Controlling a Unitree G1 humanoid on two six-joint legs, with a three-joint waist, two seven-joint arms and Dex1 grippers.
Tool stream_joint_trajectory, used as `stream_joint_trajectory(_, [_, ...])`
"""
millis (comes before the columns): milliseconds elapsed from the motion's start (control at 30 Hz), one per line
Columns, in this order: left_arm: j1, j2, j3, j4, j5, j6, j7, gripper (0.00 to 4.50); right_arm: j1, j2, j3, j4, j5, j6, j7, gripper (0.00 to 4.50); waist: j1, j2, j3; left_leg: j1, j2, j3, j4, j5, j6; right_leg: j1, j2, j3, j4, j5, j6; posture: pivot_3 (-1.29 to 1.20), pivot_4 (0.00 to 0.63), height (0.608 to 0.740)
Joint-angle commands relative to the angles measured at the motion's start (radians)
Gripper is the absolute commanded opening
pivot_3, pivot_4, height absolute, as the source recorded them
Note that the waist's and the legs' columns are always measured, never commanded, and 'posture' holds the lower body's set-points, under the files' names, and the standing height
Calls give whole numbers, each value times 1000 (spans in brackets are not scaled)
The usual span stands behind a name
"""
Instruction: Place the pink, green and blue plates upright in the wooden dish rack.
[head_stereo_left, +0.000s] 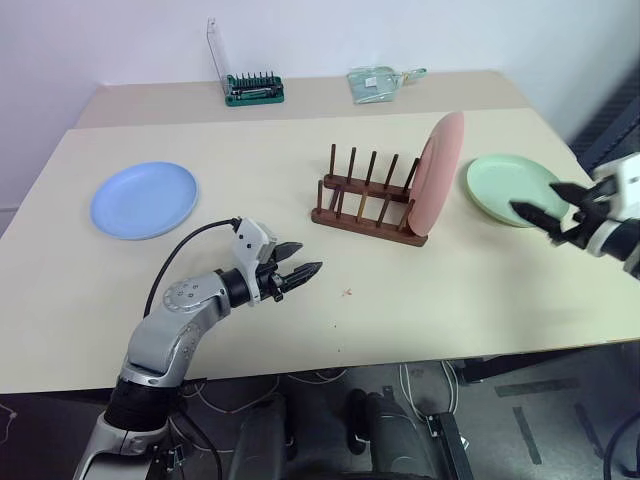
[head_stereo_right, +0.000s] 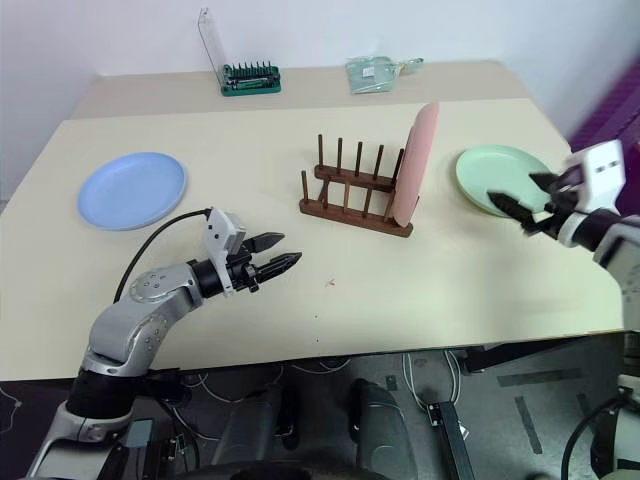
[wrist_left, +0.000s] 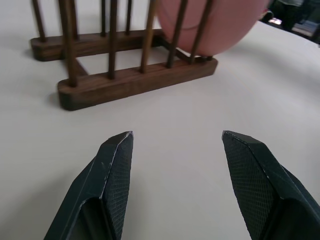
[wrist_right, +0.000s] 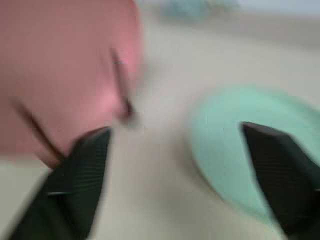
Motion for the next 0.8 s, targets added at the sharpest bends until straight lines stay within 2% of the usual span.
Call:
stream_joint_trajectory(33, [-20, 11, -8, -8, 7, -23, -24, 2901, -92, -27, 145, 156, -236, -234, -25, 4470, -3, 0, 0, 0, 0, 0, 0, 0, 0, 0, 0, 0, 0, 0, 0, 0, 150, 730])
stream_joint_trajectory(267, [-20, 7, -11, -7, 12, -27, -26, 2901, -338, 41, 368, 619, -554, -563, -194, 4470, -4, 0, 0, -1, -1, 2, 0, 1, 0, -1, 1, 0, 0, 0, 1, 0, 150, 730])
stream_joint_trajectory(367, [-14, 4, -14, -12, 13, -28, -23, 2901, -413, 80, 407, 760, -613, -629, -237, 3612, -4, 0, 0, 0, -2, 2, 0, 1, -1, 0, 1, 1, 1, 1, 1, 0, 150, 730])
stream_joint_trajectory(600, [-5, 2, -4, -18, 19, -32, -8, 2901, -472, 100, 429, 875, -674, -705, -305, 42, 2, 0, 0, 0, -1, 2, 1, 2, -2, 1, 1, 1, 1, 2, 3, 0, 150, 730])
stream_joint_trajectory(800, [18, 6, -3, -35, 15, -33, -2, 2901, -453, 50, 414, 797, -709, -774, -419, 42, 0, 0, 0, 0, -1, 2, 1, 2, -3, 1, 1, 1, 2, 3, 4, 0, 150, 730])
